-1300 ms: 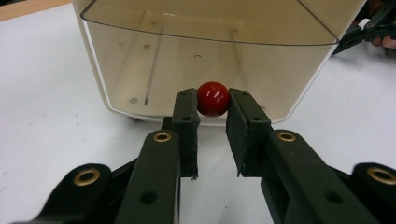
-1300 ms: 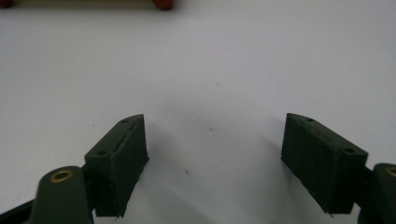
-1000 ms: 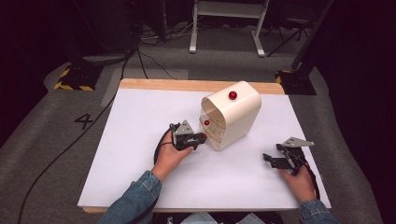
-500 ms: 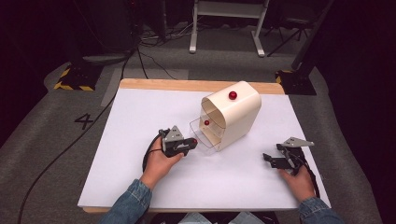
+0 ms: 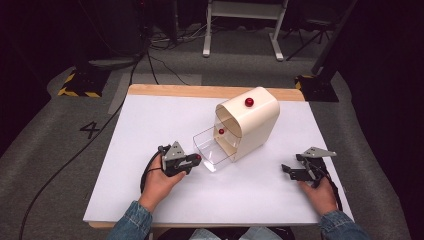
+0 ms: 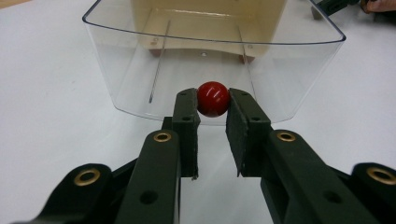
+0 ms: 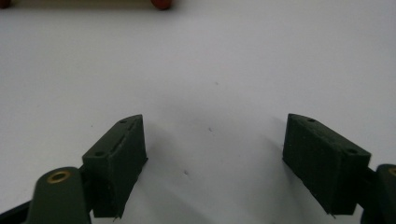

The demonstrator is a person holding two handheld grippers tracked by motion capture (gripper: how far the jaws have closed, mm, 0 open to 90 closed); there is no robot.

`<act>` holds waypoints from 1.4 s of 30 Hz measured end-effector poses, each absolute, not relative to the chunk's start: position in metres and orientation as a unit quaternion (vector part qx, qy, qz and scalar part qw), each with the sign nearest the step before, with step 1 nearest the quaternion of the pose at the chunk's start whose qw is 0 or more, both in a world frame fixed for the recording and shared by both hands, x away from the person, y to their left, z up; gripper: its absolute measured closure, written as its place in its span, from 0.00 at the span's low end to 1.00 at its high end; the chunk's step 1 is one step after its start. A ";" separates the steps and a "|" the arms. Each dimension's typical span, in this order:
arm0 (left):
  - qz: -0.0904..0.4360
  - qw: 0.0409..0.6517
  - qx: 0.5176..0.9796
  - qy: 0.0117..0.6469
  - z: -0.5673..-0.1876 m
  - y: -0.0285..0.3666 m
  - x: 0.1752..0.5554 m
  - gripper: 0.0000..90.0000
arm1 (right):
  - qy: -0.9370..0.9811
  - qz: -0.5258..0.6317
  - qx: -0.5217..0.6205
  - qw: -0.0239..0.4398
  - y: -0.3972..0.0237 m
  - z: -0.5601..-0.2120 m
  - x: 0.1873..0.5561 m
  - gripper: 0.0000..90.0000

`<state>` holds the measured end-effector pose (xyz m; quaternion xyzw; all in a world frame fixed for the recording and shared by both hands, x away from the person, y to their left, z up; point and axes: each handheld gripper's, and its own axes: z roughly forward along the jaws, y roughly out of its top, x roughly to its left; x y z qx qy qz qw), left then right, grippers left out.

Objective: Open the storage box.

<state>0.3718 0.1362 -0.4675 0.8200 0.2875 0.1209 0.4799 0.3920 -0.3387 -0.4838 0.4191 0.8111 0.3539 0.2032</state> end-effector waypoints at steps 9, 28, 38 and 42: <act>0.119 0.477 0.822 0.288 -0.468 0.142 0.370 0.82 | 0.811 0.354 0.419 0.203 -0.339 -0.484 0.392 0.24; 0.103 0.481 0.818 0.299 -0.443 0.148 0.366 0.56 | 0.811 0.354 0.419 0.203 -0.339 -0.484 0.392 0.24; 0.121 0.516 0.801 0.280 -0.410 0.131 0.375 0.52 | 0.811 0.354 0.419 0.203 -0.339 -0.484 0.392 0.24; 0.121 0.526 0.796 0.276 -0.402 0.122 0.380 0.52 | 0.811 0.354 0.419 0.204 -0.339 -0.484 0.392 0.24</act>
